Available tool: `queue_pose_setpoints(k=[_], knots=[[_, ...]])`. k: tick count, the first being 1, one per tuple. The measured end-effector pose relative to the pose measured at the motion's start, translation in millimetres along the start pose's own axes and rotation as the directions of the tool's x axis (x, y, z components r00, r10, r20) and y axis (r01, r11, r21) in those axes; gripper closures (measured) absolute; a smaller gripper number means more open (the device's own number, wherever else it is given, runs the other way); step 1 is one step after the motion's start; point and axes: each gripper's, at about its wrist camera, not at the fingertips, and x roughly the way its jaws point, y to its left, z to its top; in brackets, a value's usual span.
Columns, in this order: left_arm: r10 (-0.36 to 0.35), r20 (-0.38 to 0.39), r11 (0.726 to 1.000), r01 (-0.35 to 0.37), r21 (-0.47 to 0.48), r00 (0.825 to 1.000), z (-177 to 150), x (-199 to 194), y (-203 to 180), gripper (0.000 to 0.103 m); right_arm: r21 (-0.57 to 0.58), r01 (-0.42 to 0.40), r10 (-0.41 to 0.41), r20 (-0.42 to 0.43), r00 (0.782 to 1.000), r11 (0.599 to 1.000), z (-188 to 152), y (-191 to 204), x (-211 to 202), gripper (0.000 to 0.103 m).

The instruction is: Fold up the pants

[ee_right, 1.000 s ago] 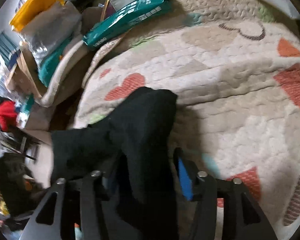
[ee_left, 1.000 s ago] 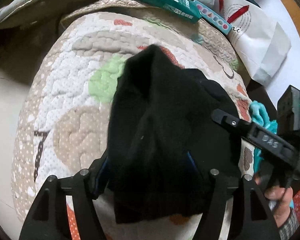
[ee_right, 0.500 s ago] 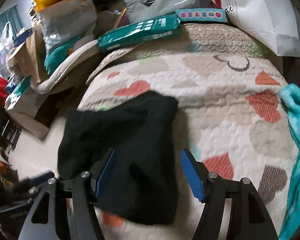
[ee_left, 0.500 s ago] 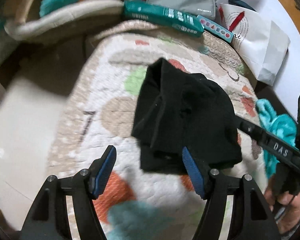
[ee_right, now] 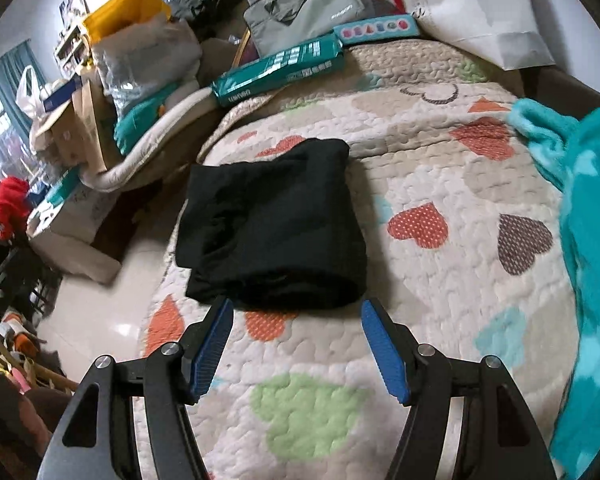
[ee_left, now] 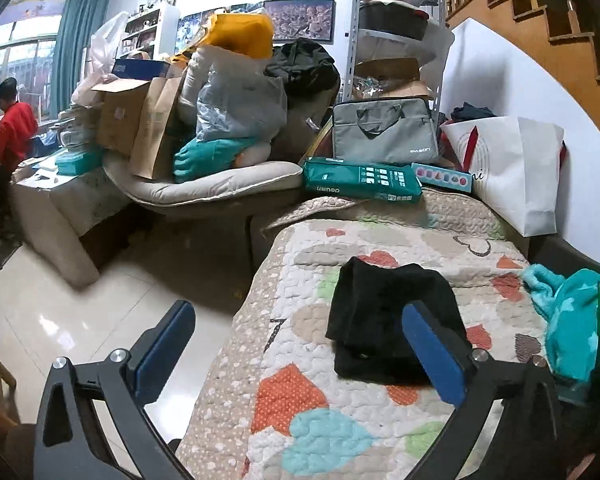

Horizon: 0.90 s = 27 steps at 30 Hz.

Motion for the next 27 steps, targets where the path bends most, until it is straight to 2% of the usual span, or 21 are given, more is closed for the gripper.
queue_pose_setpoints(k=[4, 7, 11, 20, 27], knots=[[-0.007, -0.042, 0.999, 0.005, -0.042, 0.999, 2, -4, 2, 0.000, -0.020, 0.007, -0.006, 0.042, 0.999, 1.000, -12, 13, -18, 0.029], [-0.057, -0.085, 0.995, 0.050, -0.082, 0.995, -5, -5, 5, 0.000, -0.065, 0.041, -0.037, 0.065, 0.997, 0.997, -20, 23, -26, 0.026], [-0.064, -0.147, 0.994, 0.051, -0.095, 0.987, -17, -2, 4, 0.000, -0.116, 0.060, -0.053, 0.065, 0.997, 0.991, -29, 32, -26, 0.025], [-0.036, -0.212, 0.999, 0.030, -0.030, 0.977, -31, 6, -6, 0.000, -0.189, 0.080, -0.068, 0.071, 0.995, 0.979, -39, 46, -23, 0.023], [-0.049, -0.239, 0.999, 0.049, -0.006, 0.970, -38, 13, -13, 0.000, -0.185, 0.106, -0.095, 0.068, 0.993, 0.977, -42, 42, -18, 0.022]])
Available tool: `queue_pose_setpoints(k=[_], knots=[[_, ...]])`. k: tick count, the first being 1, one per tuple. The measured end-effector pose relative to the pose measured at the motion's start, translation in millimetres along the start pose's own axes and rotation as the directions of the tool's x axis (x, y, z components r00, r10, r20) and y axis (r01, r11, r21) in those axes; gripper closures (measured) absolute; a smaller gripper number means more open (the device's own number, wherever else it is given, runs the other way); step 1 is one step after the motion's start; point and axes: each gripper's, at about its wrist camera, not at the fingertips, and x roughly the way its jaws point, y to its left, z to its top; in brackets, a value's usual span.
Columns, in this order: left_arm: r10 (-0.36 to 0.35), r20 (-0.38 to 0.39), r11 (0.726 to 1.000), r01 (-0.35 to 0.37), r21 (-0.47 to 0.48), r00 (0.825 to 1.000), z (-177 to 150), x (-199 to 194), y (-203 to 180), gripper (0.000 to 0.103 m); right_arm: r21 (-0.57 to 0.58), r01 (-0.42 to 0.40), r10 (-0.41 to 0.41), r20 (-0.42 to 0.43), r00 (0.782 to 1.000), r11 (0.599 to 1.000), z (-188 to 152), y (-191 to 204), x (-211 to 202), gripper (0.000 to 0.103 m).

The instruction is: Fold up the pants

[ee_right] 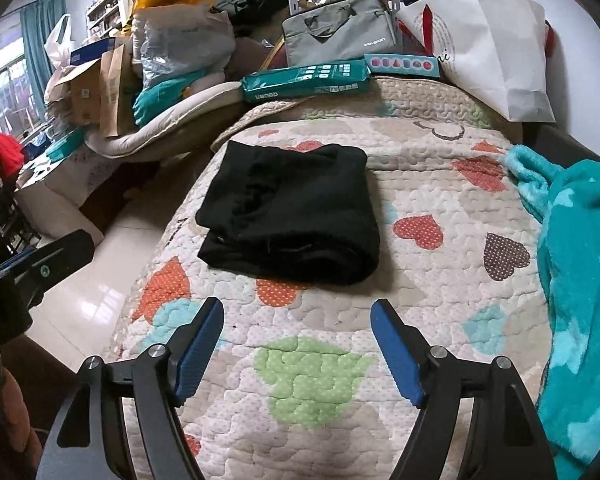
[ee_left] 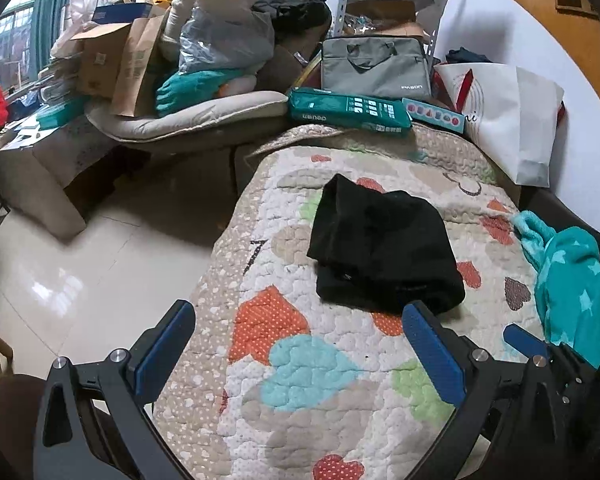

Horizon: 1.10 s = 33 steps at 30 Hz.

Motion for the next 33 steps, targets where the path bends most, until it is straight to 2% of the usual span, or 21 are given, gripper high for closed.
queue_pose_setpoints(k=[11, 33], knots=[[0.007, -0.023, 1.000, -0.007, 0.015, 1.000, -3, 9, -2, 0.000, 0.008, 0.039, -0.039, -0.019, 0.999, 0.999, -3, -6, 8, 0.021], [0.008, -0.034, 0.999, -0.007, 0.035, 0.999, -10, 21, -4, 0.000, 0.010, 0.059, -0.059, -0.030, 0.998, 0.998, -7, -11, 14, 0.018]])
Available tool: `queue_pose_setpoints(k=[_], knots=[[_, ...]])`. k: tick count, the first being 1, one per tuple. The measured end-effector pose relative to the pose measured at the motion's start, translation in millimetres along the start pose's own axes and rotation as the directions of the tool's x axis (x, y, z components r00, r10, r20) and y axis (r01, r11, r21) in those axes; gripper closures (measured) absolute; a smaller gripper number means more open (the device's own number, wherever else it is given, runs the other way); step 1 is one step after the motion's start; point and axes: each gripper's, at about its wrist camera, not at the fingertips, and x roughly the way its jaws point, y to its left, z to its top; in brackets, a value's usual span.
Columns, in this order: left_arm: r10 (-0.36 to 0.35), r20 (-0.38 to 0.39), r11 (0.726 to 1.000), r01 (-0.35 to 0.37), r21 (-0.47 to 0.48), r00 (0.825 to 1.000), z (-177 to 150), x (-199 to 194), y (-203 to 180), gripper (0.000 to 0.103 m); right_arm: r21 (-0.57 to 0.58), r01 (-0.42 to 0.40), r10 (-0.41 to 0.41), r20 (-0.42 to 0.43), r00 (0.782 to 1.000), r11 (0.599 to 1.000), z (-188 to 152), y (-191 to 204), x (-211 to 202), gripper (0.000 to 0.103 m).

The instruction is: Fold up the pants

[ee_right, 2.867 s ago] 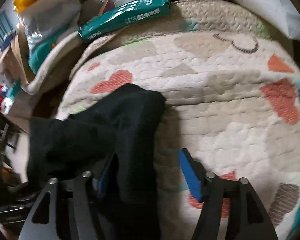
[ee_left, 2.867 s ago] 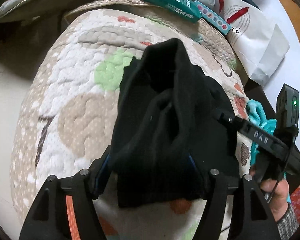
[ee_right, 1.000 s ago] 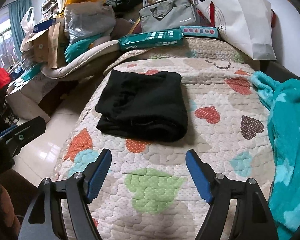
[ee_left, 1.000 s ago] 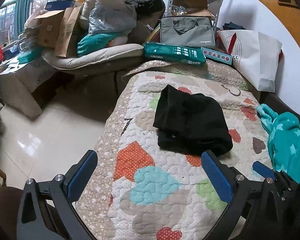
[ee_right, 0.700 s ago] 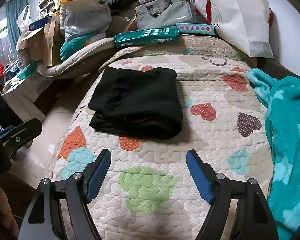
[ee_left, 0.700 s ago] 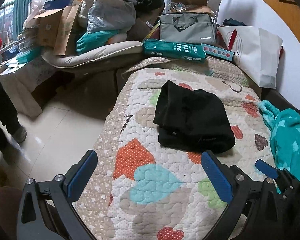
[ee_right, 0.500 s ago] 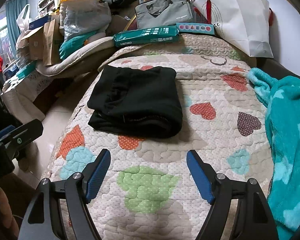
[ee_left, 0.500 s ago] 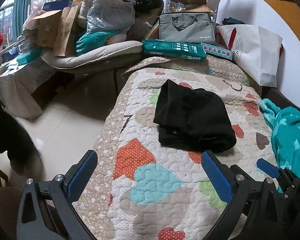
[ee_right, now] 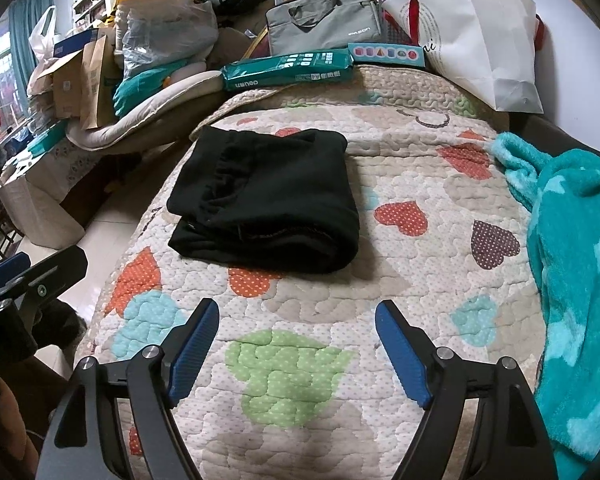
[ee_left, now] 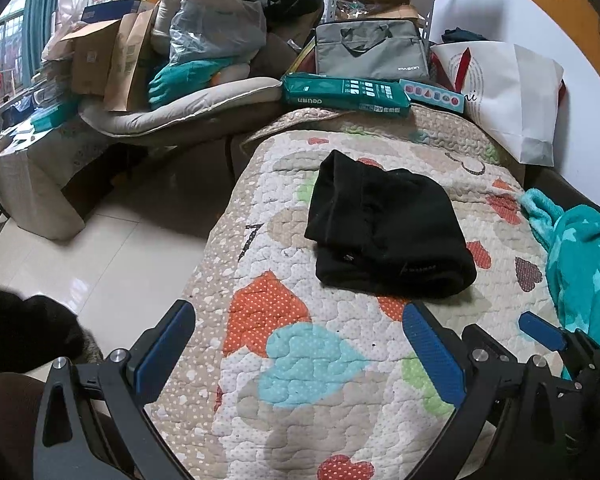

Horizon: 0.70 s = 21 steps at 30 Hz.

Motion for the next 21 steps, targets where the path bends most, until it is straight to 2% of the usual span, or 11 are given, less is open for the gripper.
queue_pose_setpoints(k=[21], knots=[[-0.017, -0.038, 1.000, 0.017, -0.005, 0.999, -8, 15, 2, 0.000, -0.015, 0.012, -0.012, -0.033, 0.999, 1.000, -7, 2, 12, 0.017]])
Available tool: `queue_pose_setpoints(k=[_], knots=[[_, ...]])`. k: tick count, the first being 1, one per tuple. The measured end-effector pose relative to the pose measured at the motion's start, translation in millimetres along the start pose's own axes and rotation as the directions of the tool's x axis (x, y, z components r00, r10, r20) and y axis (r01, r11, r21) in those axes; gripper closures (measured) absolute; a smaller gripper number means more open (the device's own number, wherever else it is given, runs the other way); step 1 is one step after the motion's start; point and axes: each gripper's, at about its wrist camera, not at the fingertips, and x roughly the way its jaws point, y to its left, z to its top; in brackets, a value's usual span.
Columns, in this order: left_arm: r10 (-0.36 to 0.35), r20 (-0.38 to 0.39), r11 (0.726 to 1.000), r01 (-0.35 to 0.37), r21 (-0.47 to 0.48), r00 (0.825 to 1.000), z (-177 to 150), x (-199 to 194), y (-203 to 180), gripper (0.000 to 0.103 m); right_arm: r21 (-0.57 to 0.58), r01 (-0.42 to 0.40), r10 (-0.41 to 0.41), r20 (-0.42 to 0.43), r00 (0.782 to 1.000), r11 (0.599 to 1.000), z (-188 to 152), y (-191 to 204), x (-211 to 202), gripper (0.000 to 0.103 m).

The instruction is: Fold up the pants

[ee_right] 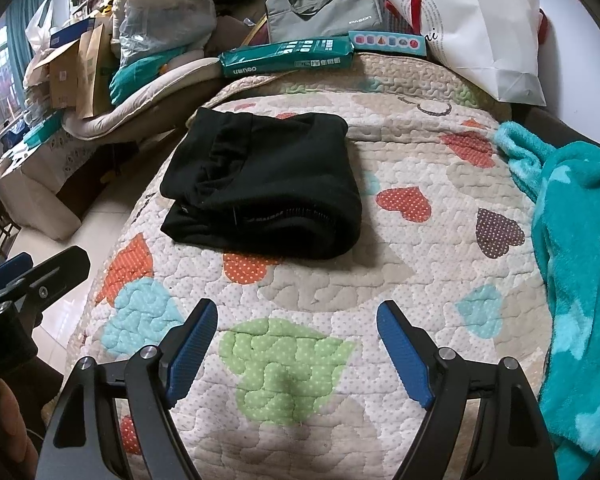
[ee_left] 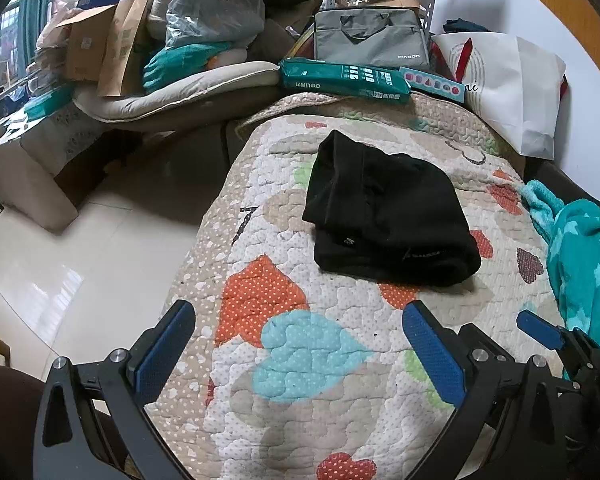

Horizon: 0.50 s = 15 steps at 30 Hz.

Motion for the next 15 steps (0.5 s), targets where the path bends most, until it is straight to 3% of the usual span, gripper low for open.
queue_pose_setpoints(k=[15], knots=[[-0.003, -0.035, 1.000, 0.002, -0.020, 0.999, -3.2, 9.5, 3.4, 0.000, -0.007, 0.008, -0.008, -0.012, 1.000, 1.000, -2.0, 1.6, 3.2, 0.016]])
